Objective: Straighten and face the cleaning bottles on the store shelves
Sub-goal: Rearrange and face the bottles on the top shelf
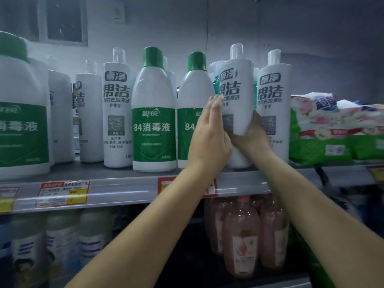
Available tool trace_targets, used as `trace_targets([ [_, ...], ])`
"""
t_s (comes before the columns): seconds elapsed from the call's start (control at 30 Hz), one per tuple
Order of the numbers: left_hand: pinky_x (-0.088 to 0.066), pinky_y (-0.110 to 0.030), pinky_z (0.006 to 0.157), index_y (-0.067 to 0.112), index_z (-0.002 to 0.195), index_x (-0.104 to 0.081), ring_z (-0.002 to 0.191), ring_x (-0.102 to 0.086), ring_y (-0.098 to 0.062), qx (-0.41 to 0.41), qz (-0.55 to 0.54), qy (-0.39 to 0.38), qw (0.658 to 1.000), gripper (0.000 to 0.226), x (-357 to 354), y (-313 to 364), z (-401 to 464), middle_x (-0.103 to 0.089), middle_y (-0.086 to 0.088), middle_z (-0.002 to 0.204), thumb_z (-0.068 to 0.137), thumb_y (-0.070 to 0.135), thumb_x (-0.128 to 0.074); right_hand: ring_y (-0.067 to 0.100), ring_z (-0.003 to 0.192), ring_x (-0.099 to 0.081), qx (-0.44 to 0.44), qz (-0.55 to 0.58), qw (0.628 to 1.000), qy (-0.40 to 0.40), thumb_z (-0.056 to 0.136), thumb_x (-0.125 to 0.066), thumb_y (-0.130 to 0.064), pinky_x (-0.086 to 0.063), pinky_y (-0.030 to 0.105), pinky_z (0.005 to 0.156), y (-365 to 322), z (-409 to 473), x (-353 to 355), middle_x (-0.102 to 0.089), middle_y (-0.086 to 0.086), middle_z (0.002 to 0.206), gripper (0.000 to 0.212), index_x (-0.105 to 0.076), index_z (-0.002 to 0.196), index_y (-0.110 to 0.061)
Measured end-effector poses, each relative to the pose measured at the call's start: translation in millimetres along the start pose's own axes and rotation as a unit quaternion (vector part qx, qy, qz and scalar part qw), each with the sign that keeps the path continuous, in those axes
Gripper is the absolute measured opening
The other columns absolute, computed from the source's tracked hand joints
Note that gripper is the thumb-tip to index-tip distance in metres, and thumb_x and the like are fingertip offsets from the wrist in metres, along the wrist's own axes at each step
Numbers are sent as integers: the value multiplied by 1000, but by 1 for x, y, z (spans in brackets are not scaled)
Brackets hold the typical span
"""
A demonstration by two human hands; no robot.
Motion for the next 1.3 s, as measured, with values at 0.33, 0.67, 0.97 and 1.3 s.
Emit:
trace_targets([
  [0.33,-21,-25,111,12,147,-12,138,-23,-17,52,-35,-57,996,61,-23,-10,5,-22,-6,152,91,4,-37,15,102,-53,22,77,994,77,70,-77,-38,-38,22,76,3,-3,10,-55,3,119,75,-38,129,-11],
  [0.67,-29,-7,103,8,141,-32,125,-38,-2,-5,-79,62,995,47,30,7,5,-44,-8,141,94,7,-35,13,92,-66,95,211,972,46,55,-73,-55,-57,41,77,-76,-18,32,-63,-3,109,84,-41,124,-20],
  [0.97,-19,12,89,21,147,1,119,-20,15,33,35,-15,999,78,134,-22,-13,-23,12,145,89,35,-50,18,95,-68,106,400,897,-156,59,-78,-36,-56,44,81,-153,-53,-48,-67,5,108,75,-43,121,-14],
  [1.3,-12,13,90,15,146,8,120,-9,20,161,72,3,984,102,210,-104,-19,-14,10,151,79,17,-70,14,101,-66,101,372,897,-214,52,-84,-38,-54,39,87,-212,-57,-166,-67,-1,110,80,-46,119,-17],
])
Point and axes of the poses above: each hand's wrist, its own z-axis towards the middle knuckle, its own x-axis out of the back of the hand, y = z × x, the point moved 5 cm from there along z, towards the middle knuckle
